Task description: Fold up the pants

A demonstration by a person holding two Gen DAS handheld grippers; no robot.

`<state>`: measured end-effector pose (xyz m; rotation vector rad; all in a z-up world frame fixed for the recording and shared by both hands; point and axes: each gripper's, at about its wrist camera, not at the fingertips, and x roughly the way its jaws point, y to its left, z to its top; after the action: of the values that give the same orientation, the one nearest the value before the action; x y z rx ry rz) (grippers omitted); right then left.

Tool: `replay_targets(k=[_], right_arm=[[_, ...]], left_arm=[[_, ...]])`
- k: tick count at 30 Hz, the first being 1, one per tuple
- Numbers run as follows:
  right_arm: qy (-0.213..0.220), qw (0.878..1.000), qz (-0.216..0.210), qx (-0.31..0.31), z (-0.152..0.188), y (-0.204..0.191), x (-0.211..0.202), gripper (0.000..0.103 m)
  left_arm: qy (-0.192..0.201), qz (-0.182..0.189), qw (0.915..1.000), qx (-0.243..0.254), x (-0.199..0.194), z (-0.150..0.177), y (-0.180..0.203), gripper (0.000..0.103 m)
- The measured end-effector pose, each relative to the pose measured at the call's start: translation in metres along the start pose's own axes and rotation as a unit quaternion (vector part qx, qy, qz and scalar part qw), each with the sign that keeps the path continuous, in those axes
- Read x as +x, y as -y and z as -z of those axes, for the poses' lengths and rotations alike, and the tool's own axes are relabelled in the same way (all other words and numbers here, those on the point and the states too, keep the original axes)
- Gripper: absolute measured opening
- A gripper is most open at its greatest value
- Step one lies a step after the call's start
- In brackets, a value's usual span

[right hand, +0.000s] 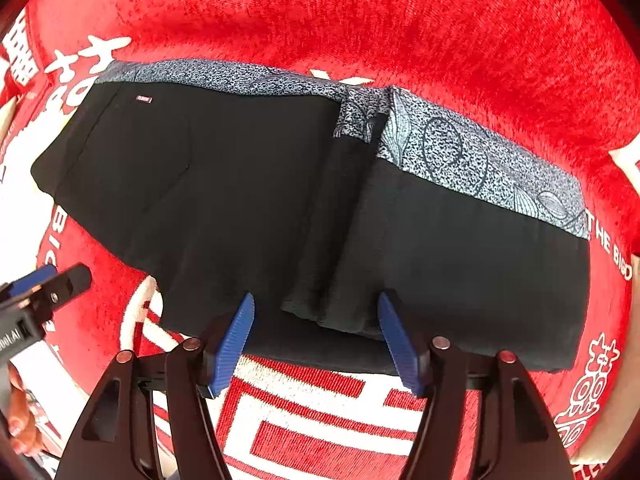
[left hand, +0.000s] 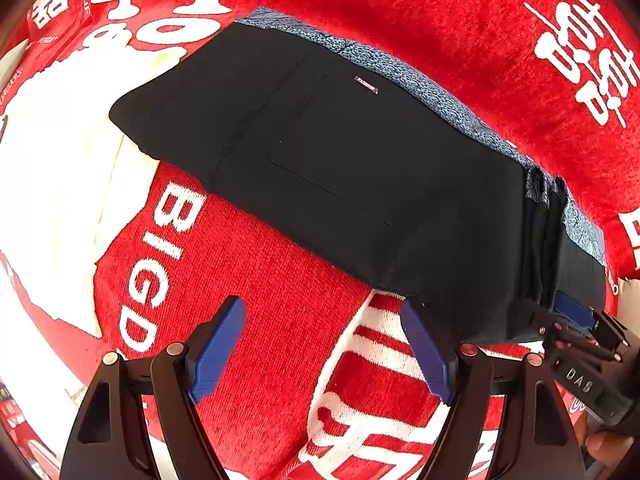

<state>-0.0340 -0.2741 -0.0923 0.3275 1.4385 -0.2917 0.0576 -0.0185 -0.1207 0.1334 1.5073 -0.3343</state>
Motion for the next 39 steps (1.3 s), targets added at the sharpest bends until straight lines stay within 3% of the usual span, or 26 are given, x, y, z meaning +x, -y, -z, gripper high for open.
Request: replay_targets(k=[5, 9, 14, 21, 25, 32, 35, 36, 39], right_arm=[[0.014, 0.999, 0.02, -0.034, 0.004, -0.01, 0.003, 0.075], [0.021, 0.999, 0.03, -0.039, 0.007, -0.015, 0.004, 0.077], [0.017, 0.999, 0.031, -0.034, 0.007, -0.015, 0.004, 0.077], [0.014, 0.999, 0.037, -0.035, 0.005, -0.016, 0.005, 0.078], [0.012, 0.999, 0.037, -0.036, 0.002, -0.017, 0.007, 0.078], [0.015, 0.998, 0.042, -0.035, 0.002, -0.019, 0.01, 0.078], [0.016, 0.998, 0.042, -0.036, 0.003, -0.019, 0.011, 0.078], [0.017, 0.998, 0.041, -0.035, 0.004, -0.019, 0.011, 0.078], [0.019, 0.998, 0.041, -0.035, 0.007, -0.019, 0.009, 0.078]], left_arm=[[-0.003, 0.026, 0.9995, -0.019, 0.011, -0.012, -0.007, 0.081], [-0.003, 0.064, 0.9963, -0.058, 0.019, -0.023, -0.034, 0.081], [0.043, 0.093, 0.9903, -0.095, 0.011, -0.037, -0.068, 0.081], [0.079, 0.185, 0.968, -0.15, 0.024, -0.056, -0.114, 0.081], [0.084, 0.238, 0.9503, -0.183, 0.039, -0.063, -0.13, 0.081], [0.11, 0.28, 0.9305, -0.209, 0.044, -0.064, -0.131, 0.081], [0.127, 0.307, 0.9222, -0.198, 0.033, -0.069, -0.126, 0.081], [0.136, 0.313, 0.9209, -0.188, 0.029, -0.072, -0.122, 0.081], [0.132, 0.287, 0.9326, -0.175, 0.035, -0.082, -0.111, 0.081]])
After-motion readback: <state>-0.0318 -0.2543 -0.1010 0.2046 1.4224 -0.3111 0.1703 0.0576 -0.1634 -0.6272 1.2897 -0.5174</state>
